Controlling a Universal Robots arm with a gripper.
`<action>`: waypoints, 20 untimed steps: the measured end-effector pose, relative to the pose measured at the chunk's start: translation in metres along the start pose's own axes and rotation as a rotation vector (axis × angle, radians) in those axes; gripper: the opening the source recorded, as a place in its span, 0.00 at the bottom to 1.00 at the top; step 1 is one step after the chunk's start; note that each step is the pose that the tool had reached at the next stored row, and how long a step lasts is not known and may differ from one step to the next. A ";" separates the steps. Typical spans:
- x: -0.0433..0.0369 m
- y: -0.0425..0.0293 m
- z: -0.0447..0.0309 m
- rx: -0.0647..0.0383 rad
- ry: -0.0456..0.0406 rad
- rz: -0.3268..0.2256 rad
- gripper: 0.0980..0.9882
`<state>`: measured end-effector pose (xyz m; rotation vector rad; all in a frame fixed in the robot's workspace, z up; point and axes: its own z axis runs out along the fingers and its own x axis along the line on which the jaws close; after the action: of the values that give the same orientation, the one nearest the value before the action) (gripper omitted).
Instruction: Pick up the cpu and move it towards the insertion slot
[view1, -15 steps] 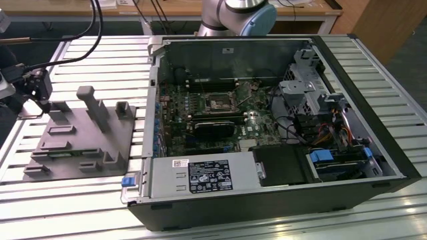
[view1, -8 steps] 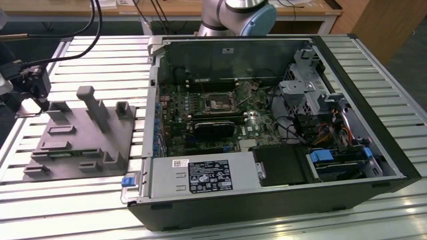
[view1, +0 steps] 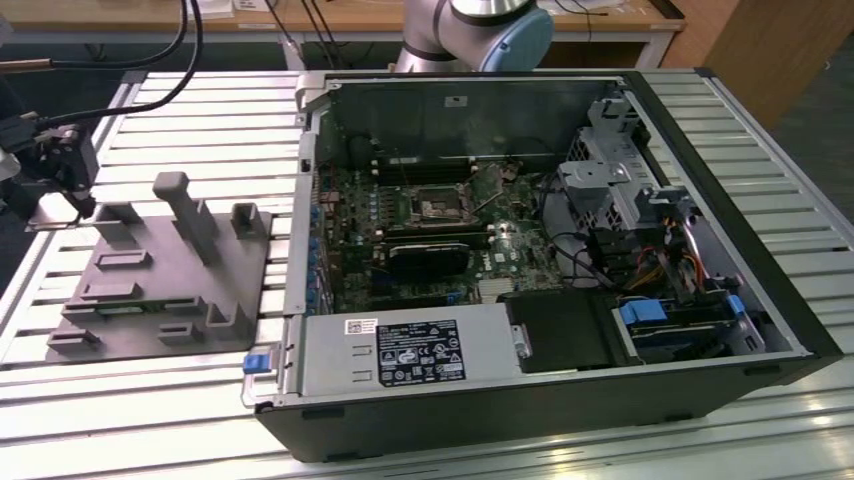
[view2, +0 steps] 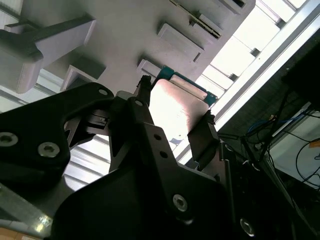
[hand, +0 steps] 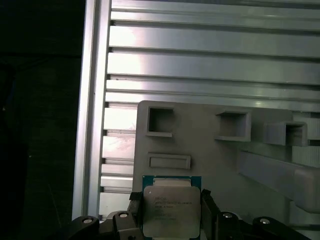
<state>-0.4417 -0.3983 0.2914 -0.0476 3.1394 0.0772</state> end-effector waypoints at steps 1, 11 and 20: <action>0.0000 0.0001 -0.0009 0.000 0.0000 0.000 0.50; -0.0001 0.0013 -0.0105 0.001 0.0000 0.000 0.50; -0.0001 0.0026 -0.0191 0.003 0.0001 0.000 0.50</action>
<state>-0.4417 -0.3966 0.3106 -0.0476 3.1395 0.0721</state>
